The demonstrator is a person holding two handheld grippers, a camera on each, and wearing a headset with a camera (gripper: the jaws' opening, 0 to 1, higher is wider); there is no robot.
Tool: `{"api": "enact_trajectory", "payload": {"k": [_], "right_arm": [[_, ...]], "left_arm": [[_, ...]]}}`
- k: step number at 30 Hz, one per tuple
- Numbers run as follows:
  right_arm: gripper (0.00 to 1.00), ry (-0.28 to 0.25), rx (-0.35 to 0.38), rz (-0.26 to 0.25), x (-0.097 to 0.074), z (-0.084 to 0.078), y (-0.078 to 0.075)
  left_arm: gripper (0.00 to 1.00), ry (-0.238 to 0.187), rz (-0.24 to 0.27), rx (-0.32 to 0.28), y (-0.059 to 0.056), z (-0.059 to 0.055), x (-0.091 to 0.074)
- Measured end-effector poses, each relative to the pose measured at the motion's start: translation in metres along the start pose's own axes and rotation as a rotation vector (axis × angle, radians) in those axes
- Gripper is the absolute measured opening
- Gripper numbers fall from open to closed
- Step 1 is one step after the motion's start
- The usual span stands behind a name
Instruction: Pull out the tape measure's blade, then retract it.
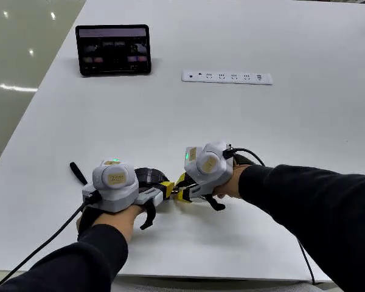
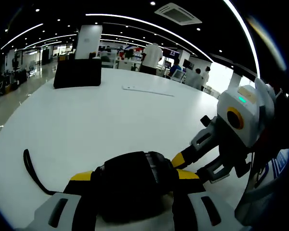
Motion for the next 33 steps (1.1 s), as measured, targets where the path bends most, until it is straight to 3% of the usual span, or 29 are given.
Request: {"api": "enact_trajectory", "payload": {"k": [33], "right_arm": [[0.11, -0.011, 0.009, -0.013, 0.012, 0.006, 0.0]], "left_arm": [[0.6, -0.001, -0.001, -0.002, 0.0, 0.0, 0.0]]}}
Point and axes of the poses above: the centre of the closed fingertips' face, and the gripper's own axes: x roughly forward along the fingers, y roughly to its left, z roughly out of its top, the point moved 5 cm from there along -x, roughly backward along the fingers, and after that the axes turned 6 degrees about -x, right-handed, at the moved point
